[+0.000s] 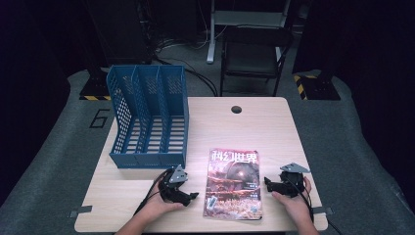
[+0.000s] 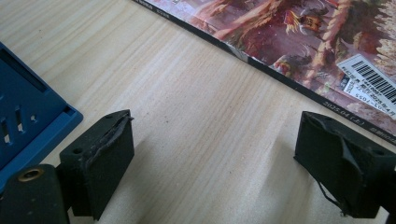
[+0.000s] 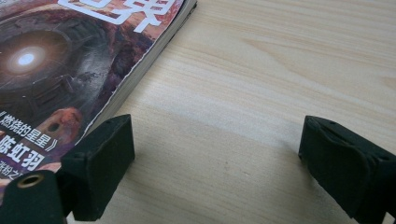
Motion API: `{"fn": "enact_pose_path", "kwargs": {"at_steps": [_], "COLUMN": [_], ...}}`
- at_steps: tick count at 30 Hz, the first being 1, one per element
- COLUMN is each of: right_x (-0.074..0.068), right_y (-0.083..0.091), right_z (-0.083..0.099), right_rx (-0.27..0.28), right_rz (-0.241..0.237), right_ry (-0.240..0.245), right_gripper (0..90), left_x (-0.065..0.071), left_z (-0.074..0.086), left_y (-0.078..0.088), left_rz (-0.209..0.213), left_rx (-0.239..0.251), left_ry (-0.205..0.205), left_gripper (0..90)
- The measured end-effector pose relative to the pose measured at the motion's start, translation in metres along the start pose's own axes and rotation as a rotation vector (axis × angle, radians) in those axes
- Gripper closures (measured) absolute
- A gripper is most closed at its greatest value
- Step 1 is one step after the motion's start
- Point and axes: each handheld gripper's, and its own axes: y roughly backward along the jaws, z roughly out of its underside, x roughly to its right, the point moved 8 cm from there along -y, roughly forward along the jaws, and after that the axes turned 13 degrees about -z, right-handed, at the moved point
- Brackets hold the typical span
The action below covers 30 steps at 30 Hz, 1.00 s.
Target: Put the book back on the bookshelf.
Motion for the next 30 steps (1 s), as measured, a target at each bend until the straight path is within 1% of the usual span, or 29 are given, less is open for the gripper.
{"fn": "enact_pose_path", "kwargs": {"at_steps": [2,3,4,5,6,7,8,9,10,11,12,13,14,15,16,17,19,20,21,22,23,24,25,26,27,28,29,30], "right_x": [0.0,0.0,0.0,0.0,0.001,-0.002,-0.002,-0.001,-0.001,-0.002,-0.002,-0.003,-0.003,-0.003,-0.003,-0.004,-0.006,-0.006,-0.006,-0.006,-0.005,-0.005,-0.005,-0.005,-0.006,-0.007,-0.008,-0.008], "right_y": [0.0,0.0,0.0,0.0,0.0,-0.001,-0.001,-0.001,-0.001,-0.001,0.0,0.0,0.0,0.0,0.0,0.0,0.001,0.001,0.001,0.001,0.003,0.003,0.005,0.006,0.005,0.006,0.006,0.006], "right_z": [0.0,0.001,0.0,0.0,-0.001,0.0,0.0,-0.001,-0.001,0.0,-0.001,-0.001,-0.001,-0.001,-0.001,-0.001,-0.001,-0.002,-0.002,-0.003,-0.003,-0.005,-0.006,-0.007,-0.009,-0.01,-0.01,-0.01], "right_rx": [-0.002,-0.007,-0.004,-0.004,0.0,-0.003,-0.001,0.003,0.003,0.0,0.003,0.008,0.007,0.007,0.011,0.009,0.0,-0.011,-0.011,-0.013,-0.031,-0.035,-0.053,-0.049,-0.041,-0.043,-0.045,-0.045], "right_rz": [0.0,-0.001,-0.001,-0.001,0.006,-0.003,-0.002,0.0,0.0,-0.008,-0.013,-0.015,-0.017,-0.017,-0.013,-0.01,-0.02,-0.012,-0.012,-0.008,-0.007,0.005,-0.009,-0.021,-0.022,-0.032,-0.033,-0.033], "right_ry": [-0.001,0.006,0.001,0.001,0.01,-0.005,-0.002,0.002,0.002,0.018,0.02,0.02,0.022,0.022,0.021,0.01,0.005,0.012,0.012,-0.012,-0.01,-0.037,-0.041,-0.046,-0.048,-0.04,-0.042,-0.042], "right_gripper": [9.9,9.9,9.9,9.9,9.9,9.9,9.9,10.1,10.1,11.2,12.9,14.9,15.1,15.1,15.4,16.1,18.2,19.2,19.2,24.0,27.2,33.4,38.8,38.8,40.1,41.3,41.8,41.8], "left_x": [-0.001,-0.001,-0.001,-0.002,-0.002,-0.004,-0.003,-0.003,-0.003,-0.003,-0.003,-0.003,-0.002,-0.003,-0.003,-0.003,-0.004,-0.003,-0.003,-0.004,-0.005,-0.005,-0.004,-0.004,-0.004,-0.004,-0.004,-0.004], "left_z": [-0.001,-0.001,-0.001,-0.002,-0.003,-0.002,-0.002,-0.002,-0.002,-0.002,-0.002,-0.002,-0.002,-0.003,-0.003,-0.003,-0.003,-0.003,-0.003,-0.003,-0.003,-0.003,-0.003,-0.003,-0.003,-0.004,-0.004,-0.004], "left_y": [-0.001,-0.001,-0.001,-0.002,-0.002,-0.002,-0.001,-0.001,-0.001,-0.001,-0.001,-0.001,-0.002,-0.002,-0.002,-0.002,-0.003,-0.003,-0.003,-0.003,-0.003,-0.003,-0.003,-0.003,-0.003,-0.003,-0.003,-0.004], "left_rz": [-0.006,-0.006,0.004,0.003,0.01,0.0,0.005,0.005,0.005,0.004,0.004,0.004,0.002,0.0,-0.014,-0.013,-0.013,-0.013,-0.013,-0.016,-0.017,-0.017,0.001,0.001,0.0,-0.003,-0.003,-0.017], "left_rx": [0.004,0.004,-0.002,-0.008,0.001,0.001,0.004,0.003,0.003,0.004,0.004,0.002,0.005,0.005,0.005,0.005,0.005,0.005,0.005,0.006,0.007,0.007,0.003,0.003,0.002,0.005,0.005,0.008], "left_ry": [0.0,0.0,0.003,0.006,0.004,0.004,0.008,-0.001,-0.001,-0.001,-0.001,0.0,0.012,0.011,0.008,0.008,0.008,0.008,0.008,0.004,0.002,0.002,0.008,0.008,0.008,0.018,0.018,0.023], "left_gripper": [11.8,11.9,12.1,12.1,12.4,14.6,14.8,15.0,15.0,15.0,15.0,15.0,15.0,15.0,15.0,15.1,15.1,15.1,15.1,15.1,15.2,15.3,15.4,15.4,15.5,15.5,15.6,15.6]}}
